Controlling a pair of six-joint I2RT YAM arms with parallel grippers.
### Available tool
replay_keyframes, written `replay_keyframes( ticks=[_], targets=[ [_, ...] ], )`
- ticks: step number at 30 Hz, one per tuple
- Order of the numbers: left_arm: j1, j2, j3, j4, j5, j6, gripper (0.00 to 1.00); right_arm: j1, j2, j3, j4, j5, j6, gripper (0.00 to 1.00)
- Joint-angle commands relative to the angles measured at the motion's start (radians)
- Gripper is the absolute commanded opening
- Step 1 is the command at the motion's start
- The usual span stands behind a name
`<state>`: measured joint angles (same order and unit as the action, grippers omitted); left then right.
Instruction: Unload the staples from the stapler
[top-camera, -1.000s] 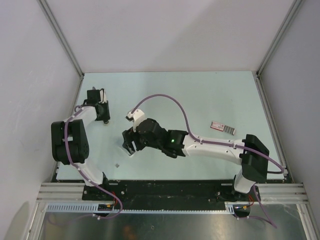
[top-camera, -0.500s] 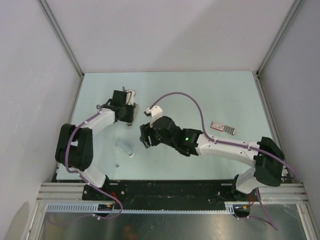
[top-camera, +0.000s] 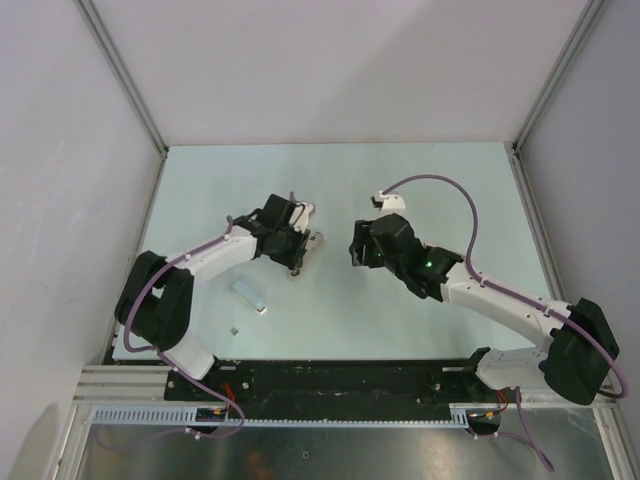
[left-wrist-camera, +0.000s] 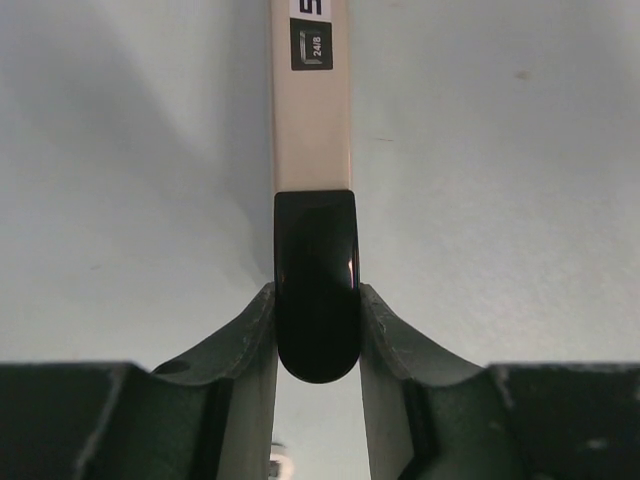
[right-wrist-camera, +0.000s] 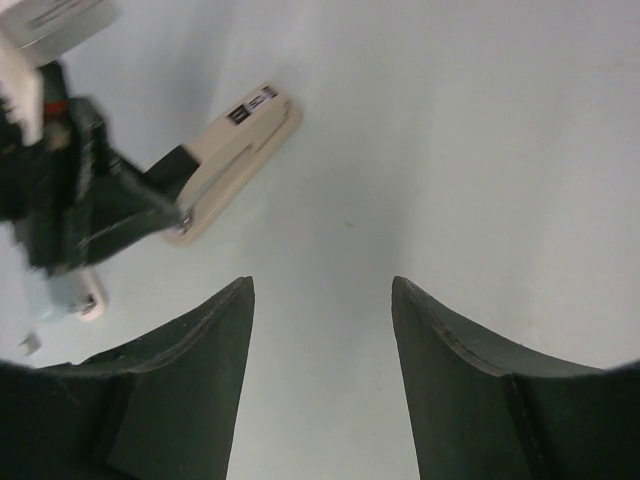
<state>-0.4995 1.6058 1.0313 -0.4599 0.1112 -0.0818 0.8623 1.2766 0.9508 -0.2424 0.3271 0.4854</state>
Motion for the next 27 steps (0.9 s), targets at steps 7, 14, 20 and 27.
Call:
replay_keyframes(
  ticks=[7,14,20,27],
  targets=[
    [-0.165,0.003,0.064,-0.019,0.137,-0.120,0.56,-0.111,0.056,-0.078,0.021,-0.111,0.142,0.63],
    [-0.195,-0.001,0.087,-0.019,0.217,-0.117,0.65,-0.111,0.170,-0.078,0.107,-0.237,0.234,0.63],
    [-0.145,-0.083,0.090,-0.019,0.419,-0.092,0.68,-0.104,0.224,-0.075,0.190,-0.282,0.263,0.65],
    [0.109,-0.181,0.089,-0.027,0.541,-0.060,0.69,-0.045,0.285,0.038,0.103,-0.214,0.212,0.66]
  ],
)
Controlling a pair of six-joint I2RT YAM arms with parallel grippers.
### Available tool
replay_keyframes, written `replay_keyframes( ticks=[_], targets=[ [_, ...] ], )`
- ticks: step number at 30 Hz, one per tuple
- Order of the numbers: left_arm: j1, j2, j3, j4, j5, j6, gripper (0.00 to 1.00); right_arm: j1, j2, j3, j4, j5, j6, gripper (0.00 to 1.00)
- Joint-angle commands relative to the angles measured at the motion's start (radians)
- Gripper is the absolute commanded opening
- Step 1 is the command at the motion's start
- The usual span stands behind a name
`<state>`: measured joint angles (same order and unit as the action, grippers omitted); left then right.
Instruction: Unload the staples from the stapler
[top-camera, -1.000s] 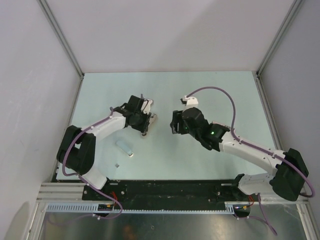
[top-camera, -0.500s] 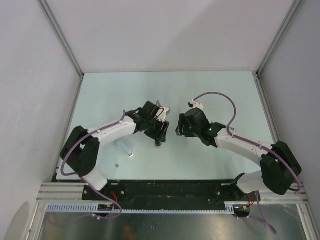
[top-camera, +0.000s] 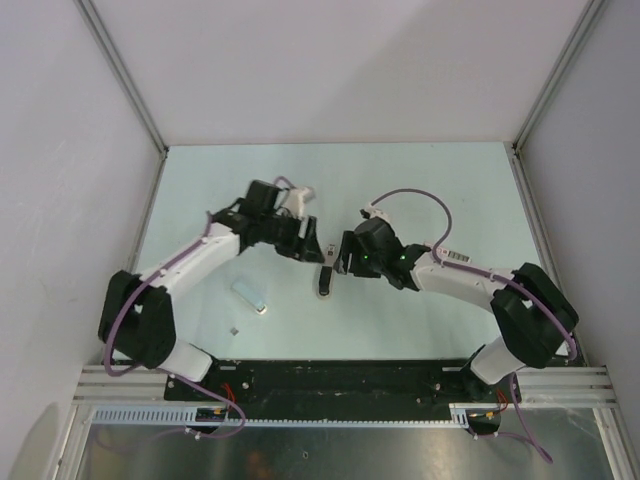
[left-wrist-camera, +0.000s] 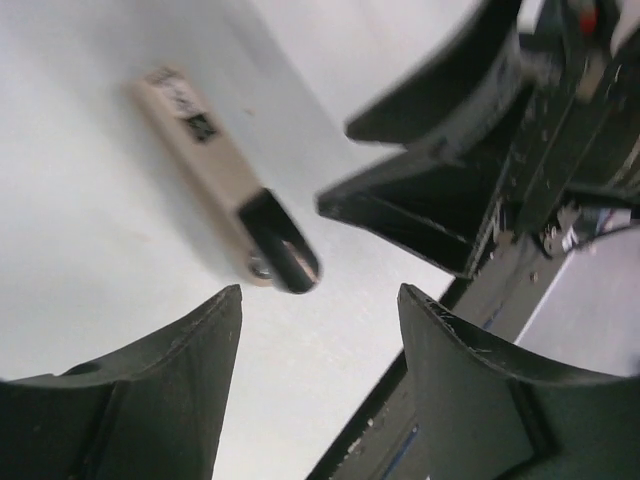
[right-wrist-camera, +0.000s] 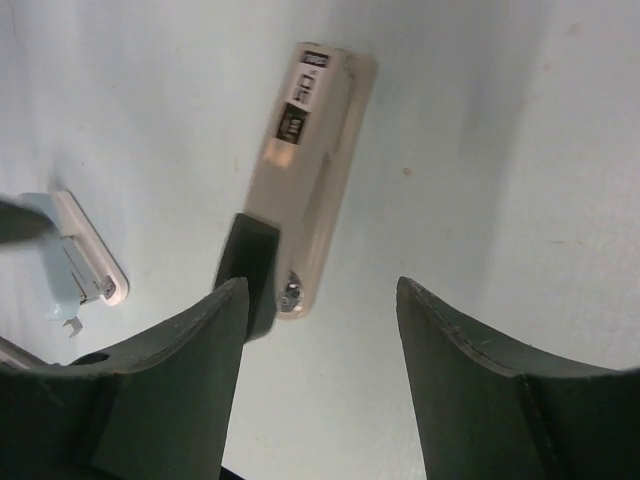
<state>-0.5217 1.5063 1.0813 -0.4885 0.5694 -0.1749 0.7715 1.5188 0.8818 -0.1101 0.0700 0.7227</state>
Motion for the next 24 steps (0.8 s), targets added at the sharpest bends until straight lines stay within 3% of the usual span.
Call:
replay_keyframes(
  ticks=[1,6,11,16,24],
  targets=[
    [0.163,-0.097,0.033,0.000,0.057,0.044,0.69,0.060,0.067,0.140,-0.054,0.052,-0.037,0.66],
    [0.225,-0.204,-0.036,-0.003,-0.068,0.092,0.70,0.127,0.177,0.271,-0.133,0.091,-0.072,0.66],
    [0.230,-0.268,-0.060,-0.008,-0.099,0.122,0.72,0.160,0.268,0.355,-0.207,0.127,-0.091,0.65],
    [0.229,-0.293,-0.050,-0.021,-0.120,0.138,0.72,0.211,0.341,0.455,-0.341,0.274,-0.123,0.65],
    [0.230,-0.325,-0.071,-0.023,-0.159,0.154,0.73,0.253,0.340,0.483,-0.409,0.390,-0.118,0.64]
  ],
)
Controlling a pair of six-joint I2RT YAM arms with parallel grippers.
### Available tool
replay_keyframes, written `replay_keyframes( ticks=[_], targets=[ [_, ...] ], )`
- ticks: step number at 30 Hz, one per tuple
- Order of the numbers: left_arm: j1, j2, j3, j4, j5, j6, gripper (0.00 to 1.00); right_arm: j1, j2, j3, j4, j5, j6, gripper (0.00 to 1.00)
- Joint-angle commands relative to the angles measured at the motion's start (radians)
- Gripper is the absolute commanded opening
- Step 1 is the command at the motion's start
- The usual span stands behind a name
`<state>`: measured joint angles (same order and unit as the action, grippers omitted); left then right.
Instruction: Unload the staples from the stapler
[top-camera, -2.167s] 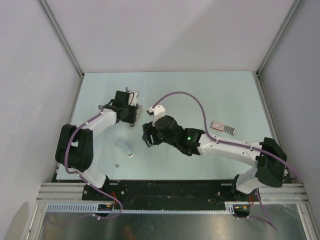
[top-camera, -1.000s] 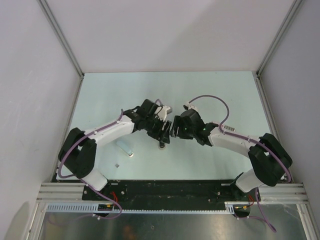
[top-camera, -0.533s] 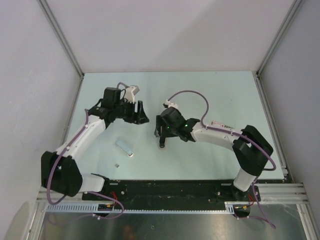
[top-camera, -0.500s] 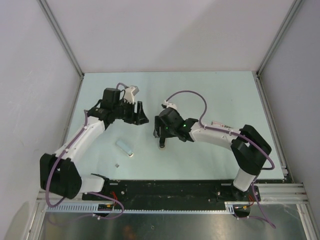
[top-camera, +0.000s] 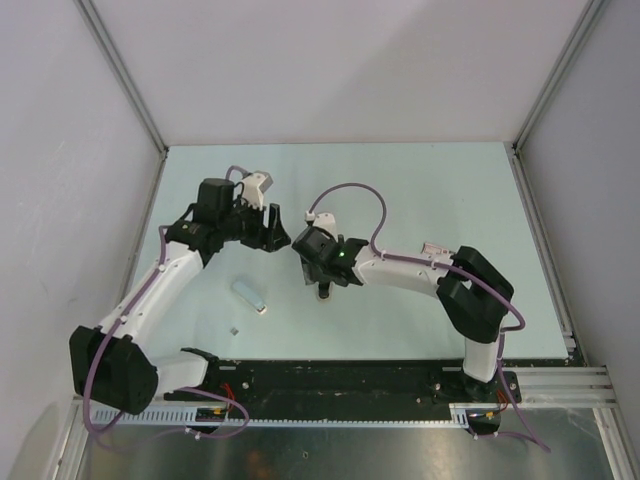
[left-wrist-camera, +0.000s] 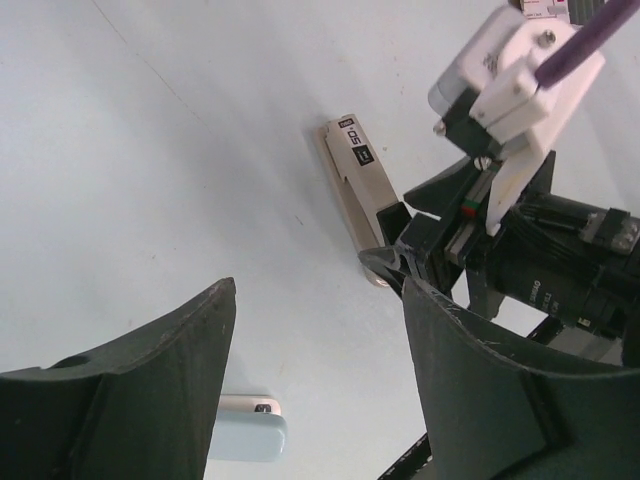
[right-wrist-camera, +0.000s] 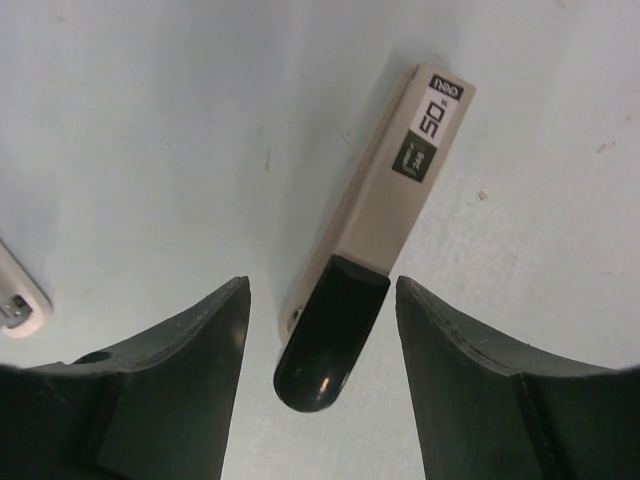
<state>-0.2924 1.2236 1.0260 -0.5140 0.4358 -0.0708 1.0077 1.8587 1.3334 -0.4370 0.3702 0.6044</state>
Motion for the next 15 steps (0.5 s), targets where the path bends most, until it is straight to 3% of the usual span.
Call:
replay_keyframes(
  ticks=[1,7,15],
  targets=[
    [0.001,-0.046,-0.019,0.002,-0.029,0.053,0.73,0.019,0.002,0.032,-0.085,0.095,0.002,0.64],
    [0.001,-0.067,-0.029,0.002,-0.077,0.065,0.75,0.034,0.018,0.032,-0.105,0.126,0.019,0.60],
    [0.001,-0.054,-0.062,-0.001,-0.044,0.117,0.79,0.025,0.017,0.032,-0.051,0.079,0.016,0.39]
  ],
)
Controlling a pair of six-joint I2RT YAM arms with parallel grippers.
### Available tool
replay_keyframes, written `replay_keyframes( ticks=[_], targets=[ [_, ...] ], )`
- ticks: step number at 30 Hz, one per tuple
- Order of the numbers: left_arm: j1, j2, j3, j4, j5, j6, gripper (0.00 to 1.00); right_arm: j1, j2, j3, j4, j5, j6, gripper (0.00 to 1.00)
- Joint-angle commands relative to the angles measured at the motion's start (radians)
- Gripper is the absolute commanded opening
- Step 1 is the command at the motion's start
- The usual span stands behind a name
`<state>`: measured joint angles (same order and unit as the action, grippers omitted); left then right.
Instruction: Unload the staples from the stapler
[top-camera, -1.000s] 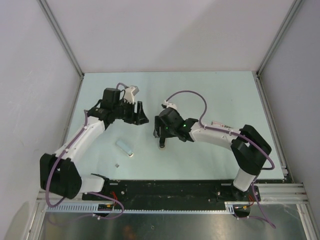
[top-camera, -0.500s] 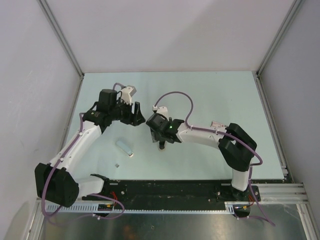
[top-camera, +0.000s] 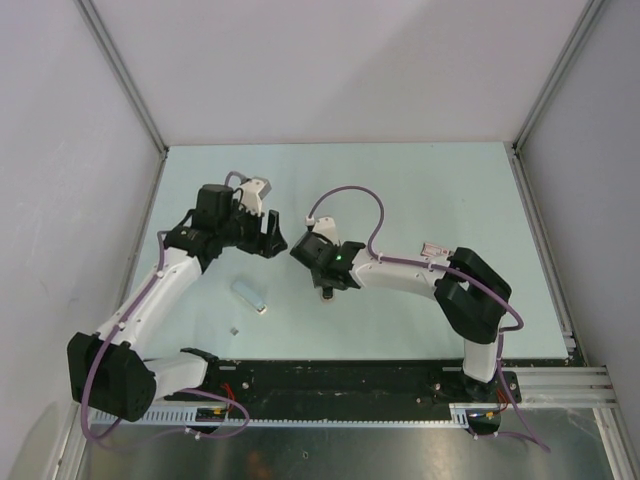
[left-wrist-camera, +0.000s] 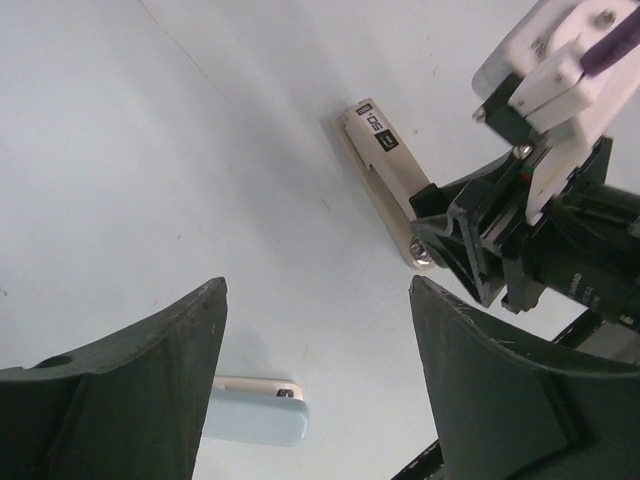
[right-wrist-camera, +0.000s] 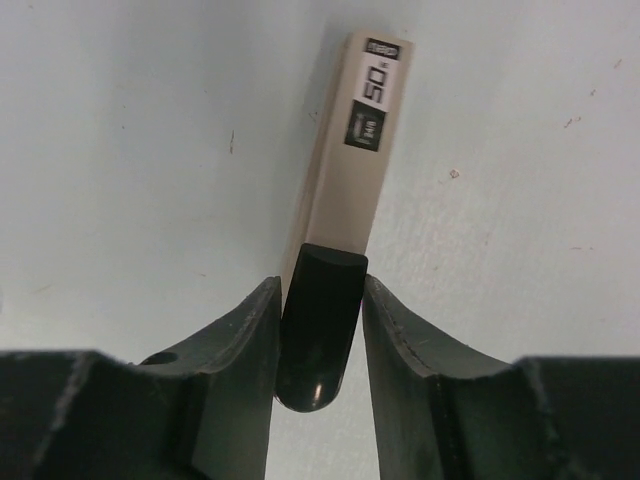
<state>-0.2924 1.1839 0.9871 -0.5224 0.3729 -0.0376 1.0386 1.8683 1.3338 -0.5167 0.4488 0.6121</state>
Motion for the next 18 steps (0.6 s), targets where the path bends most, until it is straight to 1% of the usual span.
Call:
replay_keyframes(
  ticks=[1,4,6,8,11,14,18],
  targets=[
    [0.001,-0.013,-0.030,0.007,0.012,0.100,0.79,-0.010,0.010,0.032,0.032,-0.011,0.011,0.39],
    [0.001,-0.005,-0.047,0.007,-0.018,0.133,0.79,-0.024,0.018,0.032,0.037,-0.030,0.016,0.37],
    [0.001,-0.010,-0.055,0.009,-0.017,0.141,0.79,-0.029,0.023,0.031,0.038,-0.043,0.021,0.34],
    [0.001,-0.012,-0.062,0.010,-0.002,0.144,0.81,-0.031,0.022,0.032,0.045,-0.051,0.023,0.25],
    [0.001,-0.007,-0.073,0.009,0.037,0.157,0.83,-0.031,0.006,0.031,0.074,-0.061,0.018,0.16],
    [0.001,0.002,-0.086,0.010,0.085,0.177,0.84,-0.037,-0.021,0.031,0.124,-0.081,0.013,0.09],
    [0.000,0.003,-0.096,0.009,0.130,0.190,0.84,-0.046,-0.096,0.028,0.206,-0.079,0.027,0.01]
  ],
)
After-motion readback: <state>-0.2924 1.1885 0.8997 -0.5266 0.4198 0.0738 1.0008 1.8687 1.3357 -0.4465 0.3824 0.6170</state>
